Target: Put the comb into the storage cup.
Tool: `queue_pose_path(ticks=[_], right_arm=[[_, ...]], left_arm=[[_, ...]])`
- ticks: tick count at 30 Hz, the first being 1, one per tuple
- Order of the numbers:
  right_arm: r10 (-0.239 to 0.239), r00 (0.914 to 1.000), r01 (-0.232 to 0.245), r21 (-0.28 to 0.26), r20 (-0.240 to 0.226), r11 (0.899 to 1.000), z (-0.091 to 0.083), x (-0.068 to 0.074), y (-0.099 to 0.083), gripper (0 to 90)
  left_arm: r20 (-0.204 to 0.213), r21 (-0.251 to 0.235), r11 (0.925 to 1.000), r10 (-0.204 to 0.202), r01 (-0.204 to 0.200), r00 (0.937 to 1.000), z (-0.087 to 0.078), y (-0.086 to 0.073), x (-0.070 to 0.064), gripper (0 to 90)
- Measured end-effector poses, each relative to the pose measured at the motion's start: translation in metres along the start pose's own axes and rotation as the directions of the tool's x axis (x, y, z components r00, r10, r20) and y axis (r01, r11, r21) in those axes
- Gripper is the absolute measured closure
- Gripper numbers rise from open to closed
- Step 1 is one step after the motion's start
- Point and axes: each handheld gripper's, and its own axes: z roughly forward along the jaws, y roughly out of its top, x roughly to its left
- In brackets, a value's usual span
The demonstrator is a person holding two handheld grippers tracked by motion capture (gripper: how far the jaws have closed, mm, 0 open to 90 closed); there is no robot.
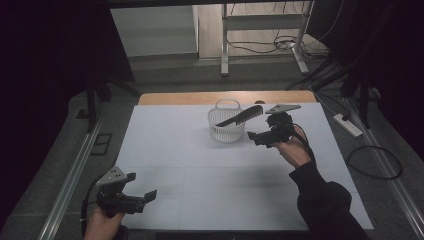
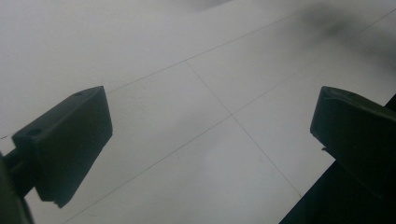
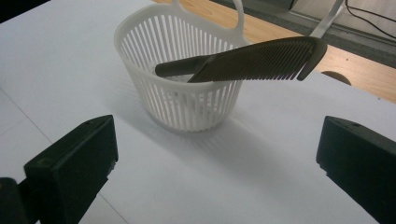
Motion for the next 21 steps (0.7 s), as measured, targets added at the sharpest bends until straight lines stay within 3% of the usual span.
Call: queue_pose_path(ticks=[7, 21], right_arm=[[-0.017, 0.9998, 0.017, -0.008, -0.003, 1.0, -0.006, 0.004, -0.004, 0.0], [-0.006, 1.0, 0.006, -0.022, 0.002, 1.0, -0.022, 0.008, -0.014, 0.0]], left_arm=[[0.003, -0.004, 1.0, -0.002, 0.002, 1.0, -0.001, 0.0, 0.001, 0.0], [0.007, -0.009, 0.9999, -0.006, 0.006, 1.0, -0.001, 0.0, 0.001, 0.0]])
